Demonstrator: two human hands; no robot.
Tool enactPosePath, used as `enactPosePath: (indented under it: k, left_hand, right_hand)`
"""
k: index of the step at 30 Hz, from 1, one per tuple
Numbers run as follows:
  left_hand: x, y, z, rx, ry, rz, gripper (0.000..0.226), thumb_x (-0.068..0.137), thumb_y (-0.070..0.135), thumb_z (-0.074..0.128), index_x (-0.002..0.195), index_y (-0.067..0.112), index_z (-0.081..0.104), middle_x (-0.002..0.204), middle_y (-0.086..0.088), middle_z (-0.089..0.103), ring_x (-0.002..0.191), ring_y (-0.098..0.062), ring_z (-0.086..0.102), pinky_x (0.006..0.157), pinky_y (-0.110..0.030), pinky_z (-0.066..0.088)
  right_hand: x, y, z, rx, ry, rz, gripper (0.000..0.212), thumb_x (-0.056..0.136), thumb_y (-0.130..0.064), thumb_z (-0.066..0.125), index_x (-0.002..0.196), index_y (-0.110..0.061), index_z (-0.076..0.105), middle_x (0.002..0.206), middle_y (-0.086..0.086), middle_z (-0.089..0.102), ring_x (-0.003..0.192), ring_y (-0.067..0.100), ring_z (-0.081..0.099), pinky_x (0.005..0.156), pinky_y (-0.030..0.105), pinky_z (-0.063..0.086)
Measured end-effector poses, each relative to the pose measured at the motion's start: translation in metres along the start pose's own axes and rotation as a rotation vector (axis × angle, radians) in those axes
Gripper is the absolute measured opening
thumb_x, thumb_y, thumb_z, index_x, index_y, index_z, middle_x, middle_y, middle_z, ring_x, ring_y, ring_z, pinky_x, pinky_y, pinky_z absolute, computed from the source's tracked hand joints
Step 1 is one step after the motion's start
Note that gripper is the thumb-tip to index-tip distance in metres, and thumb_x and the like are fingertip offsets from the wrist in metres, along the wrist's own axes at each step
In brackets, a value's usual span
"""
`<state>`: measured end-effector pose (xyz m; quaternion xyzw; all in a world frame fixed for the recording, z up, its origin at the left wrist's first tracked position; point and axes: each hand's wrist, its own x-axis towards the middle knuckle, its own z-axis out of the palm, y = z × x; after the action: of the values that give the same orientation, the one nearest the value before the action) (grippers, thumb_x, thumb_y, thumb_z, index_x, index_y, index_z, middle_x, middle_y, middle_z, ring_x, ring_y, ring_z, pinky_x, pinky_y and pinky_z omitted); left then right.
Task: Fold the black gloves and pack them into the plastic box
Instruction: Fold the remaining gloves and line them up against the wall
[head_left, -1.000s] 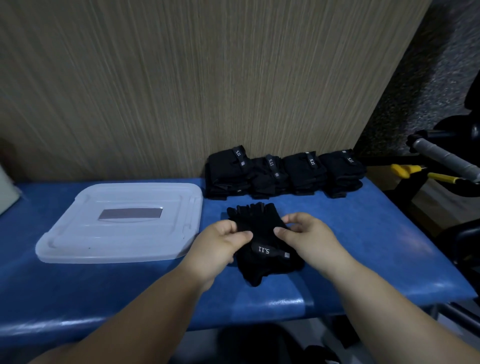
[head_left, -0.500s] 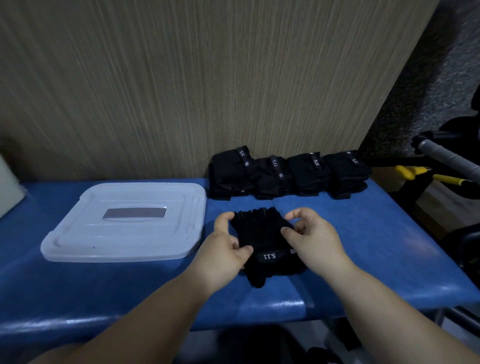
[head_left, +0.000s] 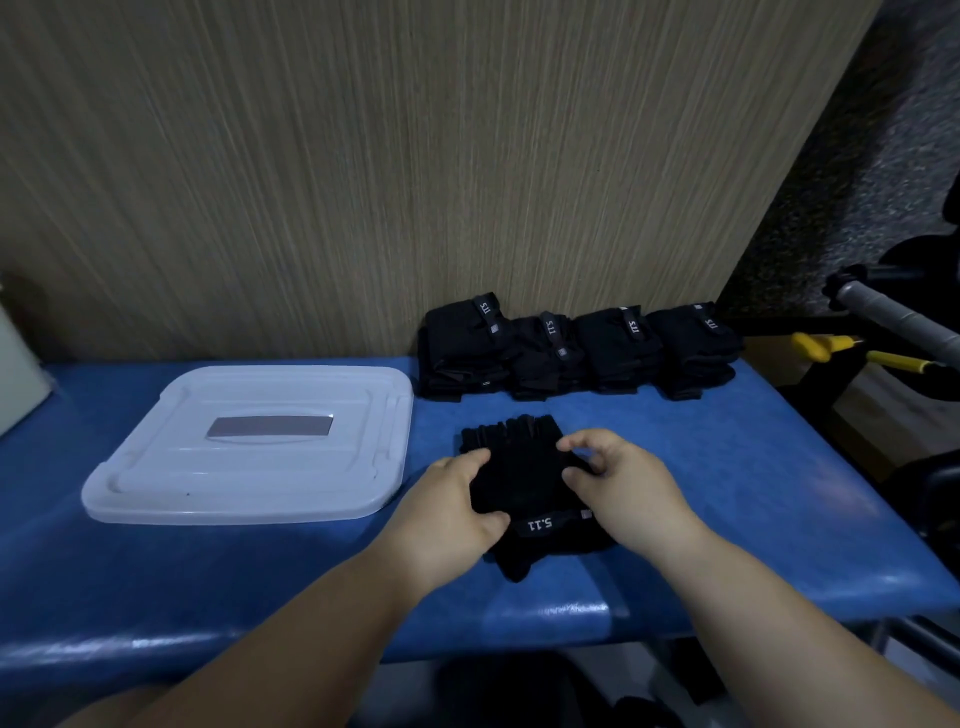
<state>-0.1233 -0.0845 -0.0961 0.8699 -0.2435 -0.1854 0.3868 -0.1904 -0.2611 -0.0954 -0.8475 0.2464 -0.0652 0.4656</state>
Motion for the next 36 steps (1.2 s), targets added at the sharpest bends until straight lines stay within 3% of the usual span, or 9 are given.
enactPosePath:
  k: [3,5,7,9,14,18,23,32,36]
  left_hand:
    - [0.000,0.000,-0.002,0.099,-0.015,-0.017,0.067,0.089,0.034,0.062,0.148,0.027,0.031,0.124,0.010,0.038,0.099,-0.006,0.050,0.072,-0.006,0.037]
    - [0.001,-0.002,-0.003,0.134,0.020,0.000,0.065,0.087,0.037,0.064,0.145,0.028,0.035,0.125,0.013,0.030,0.115,-0.007,0.043,0.090,-0.013,0.037]
    - [0.002,-0.005,-0.003,0.158,0.102,0.070,0.058,0.086,0.036,0.065,0.138,0.031,0.041,0.131,0.016,0.025,0.130,-0.010,0.029,0.107,-0.020,0.027]
    - [0.003,-0.005,-0.002,0.136,0.175,0.188,0.048,0.090,0.031,0.060,0.135,0.034,0.044,0.142,0.019,0.025,0.137,-0.006,0.019,0.114,-0.022,0.016]
    - [0.010,-0.007,0.010,0.254,-0.003,0.340,0.048,0.102,0.032,0.035,0.149,0.031,0.026,0.155,0.019,0.023,0.139,0.010,0.000,0.120,-0.026,0.002]
    - [0.013,-0.016,0.017,0.549,-0.169,0.251,0.054,0.103,0.044,0.018,0.153,0.033,0.003,0.160,0.018,-0.003,0.144,0.001,-0.013,0.119,-0.033,-0.011]
    - [0.012,-0.020,0.014,0.599,-0.181,0.189,0.059,0.099,0.055,0.012,0.151,0.035,-0.006,0.157,0.020,-0.015,0.142,0.001,-0.021,0.119,-0.038,-0.014]
    - [0.001,-0.031,0.004,0.582,-0.135,0.170,0.059,0.101,0.051,0.015,0.152,0.031,-0.003,0.159,0.017,-0.010,0.144,-0.002,-0.015,0.119,-0.031,-0.010]
    - [-0.004,-0.032,-0.002,0.449,-0.039,0.267,0.051,0.104,0.035,0.028,0.152,0.034,0.010,0.152,0.026,0.009,0.142,0.005,-0.005,0.119,-0.026,-0.004]
  right_hand:
    - [0.000,0.004,-0.001,-0.123,-0.031,0.025,0.025,0.093,-0.024,0.059,0.116,-0.033,0.057,0.088,-0.012,0.052,0.060,0.002,0.063,0.045,0.010,0.040]
    - [-0.001,0.001,-0.004,-0.188,0.006,-0.008,0.027,0.092,-0.025,0.061,0.117,-0.034,0.056,0.090,-0.013,0.046,0.063,0.003,0.065,0.049,0.012,0.043]
    - [-0.003,-0.001,-0.006,-0.212,0.049,-0.055,0.031,0.090,-0.027,0.063,0.118,-0.035,0.055,0.099,-0.013,0.045,0.072,0.005,0.066,0.062,0.018,0.051]
    - [-0.002,-0.001,-0.005,-0.249,0.084,-0.152,0.035,0.089,-0.028,0.064,0.122,-0.035,0.055,0.112,-0.016,0.045,0.101,0.007,0.060,0.085,0.023,0.051]
    - [0.001,-0.002,0.005,-0.370,-0.112,-0.365,0.046,0.098,-0.025,0.049,0.143,-0.026,0.041,0.154,-0.014,0.027,0.145,0.006,0.013,0.115,0.019,0.011]
    - [0.001,0.007,0.008,-0.604,-0.391,-0.269,0.056,0.104,-0.038,0.027,0.154,-0.027,0.006,0.160,-0.014,-0.006,0.145,0.006,-0.016,0.120,0.033,-0.008]
    - [-0.002,0.010,0.007,-0.691,-0.392,-0.183,0.063,0.099,-0.056,0.018,0.153,-0.031,-0.004,0.157,-0.018,-0.016,0.143,0.007,-0.023,0.118,0.039,-0.015]
    - [-0.003,0.021,-0.007,-0.710,-0.315,-0.135,0.058,0.101,-0.050,0.012,0.153,-0.030,-0.003,0.159,-0.017,-0.006,0.144,0.006,-0.019,0.118,0.038,-0.015]
    - [-0.008,0.022,-0.015,-0.577,-0.216,-0.216,0.052,0.104,-0.041,0.022,0.153,-0.030,0.010,0.159,-0.012,0.014,0.147,0.006,0.001,0.120,0.031,0.000]
